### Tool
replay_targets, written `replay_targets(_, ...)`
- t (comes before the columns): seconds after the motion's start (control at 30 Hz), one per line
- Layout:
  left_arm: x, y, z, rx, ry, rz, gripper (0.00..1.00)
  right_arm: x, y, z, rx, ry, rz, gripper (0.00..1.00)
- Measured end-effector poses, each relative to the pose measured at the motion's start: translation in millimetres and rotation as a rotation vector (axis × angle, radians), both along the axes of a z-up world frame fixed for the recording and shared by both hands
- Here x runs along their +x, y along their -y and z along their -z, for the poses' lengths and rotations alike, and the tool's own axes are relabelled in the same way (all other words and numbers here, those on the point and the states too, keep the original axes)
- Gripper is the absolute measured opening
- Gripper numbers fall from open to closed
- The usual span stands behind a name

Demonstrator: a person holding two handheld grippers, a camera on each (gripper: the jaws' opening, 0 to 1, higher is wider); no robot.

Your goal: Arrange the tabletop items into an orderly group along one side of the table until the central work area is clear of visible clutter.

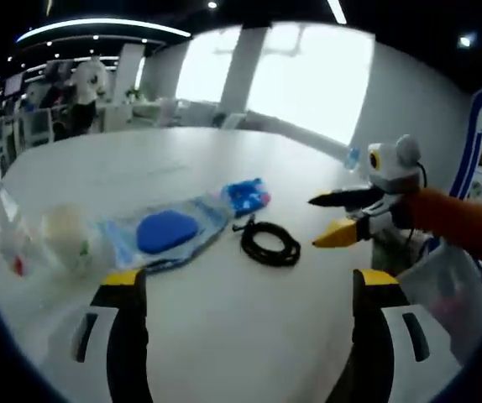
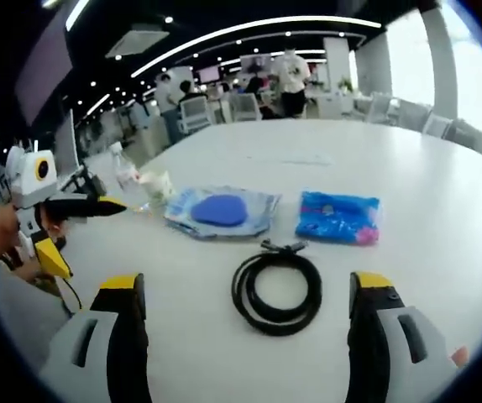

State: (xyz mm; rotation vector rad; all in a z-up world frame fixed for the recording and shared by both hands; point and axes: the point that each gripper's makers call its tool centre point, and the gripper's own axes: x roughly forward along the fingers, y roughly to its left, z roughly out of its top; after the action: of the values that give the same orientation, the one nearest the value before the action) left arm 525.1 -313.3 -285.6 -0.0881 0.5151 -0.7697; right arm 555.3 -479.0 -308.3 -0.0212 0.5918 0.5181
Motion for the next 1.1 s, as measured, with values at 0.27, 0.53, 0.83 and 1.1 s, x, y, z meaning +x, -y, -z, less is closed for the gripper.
replay_targets(0.27, -24.6, -33.1, -15.1, -0.009, 0.044, -0.063, 0.99, -12.2, 3.4, -7.4, 0.015, 0.015, 0.024, 1.00)
replay_targets(0.53, -47.4, -54.7, -26.9, -0.011, 0.081, -0.105, 0.97, -29.6, 2.2, -17.1, 0.014, 0.037, 0.022, 0.99)
replay_targets(0.83, -65.5, -85.9, -38.7, -0.029, 0.111, -0.214, 0.96, -49.6, 4.7, -27.6, 0.012, 0.068, 0.017, 0.99)
replay_targets(1.1, -77.2, -102.3, -44.7, -0.038, 0.126, -0.282, 0.94, -67.1, 5.2, -36.4, 0.026, 0.090, 0.025, 0.99)
